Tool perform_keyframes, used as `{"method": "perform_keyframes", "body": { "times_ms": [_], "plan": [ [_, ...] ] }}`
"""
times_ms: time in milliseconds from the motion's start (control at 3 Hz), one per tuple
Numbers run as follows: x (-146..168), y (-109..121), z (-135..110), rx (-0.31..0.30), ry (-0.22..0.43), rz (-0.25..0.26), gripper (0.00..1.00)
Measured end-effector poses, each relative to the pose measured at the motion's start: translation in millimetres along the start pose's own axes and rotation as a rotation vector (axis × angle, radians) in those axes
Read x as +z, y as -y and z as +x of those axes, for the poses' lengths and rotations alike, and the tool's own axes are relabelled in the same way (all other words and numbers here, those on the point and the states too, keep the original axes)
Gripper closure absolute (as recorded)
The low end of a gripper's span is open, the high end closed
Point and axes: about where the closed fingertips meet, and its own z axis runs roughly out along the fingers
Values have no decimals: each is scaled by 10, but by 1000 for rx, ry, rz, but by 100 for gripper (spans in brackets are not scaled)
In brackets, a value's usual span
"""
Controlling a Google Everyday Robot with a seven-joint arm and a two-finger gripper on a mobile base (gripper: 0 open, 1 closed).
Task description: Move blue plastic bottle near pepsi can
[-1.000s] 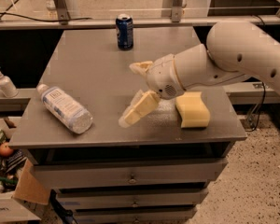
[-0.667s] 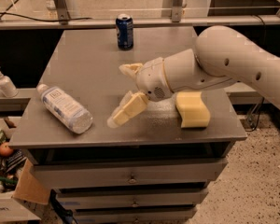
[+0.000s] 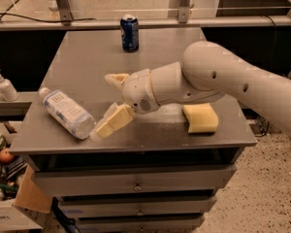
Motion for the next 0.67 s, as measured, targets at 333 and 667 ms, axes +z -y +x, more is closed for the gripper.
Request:
{"method": "perform_keyframes", "body": {
  "times_ms": [333, 667],
  "plan": [
    [220, -82, -49, 5, 31, -18, 0],
    [413, -106, -124, 7, 60, -27, 0]
  ]
}}
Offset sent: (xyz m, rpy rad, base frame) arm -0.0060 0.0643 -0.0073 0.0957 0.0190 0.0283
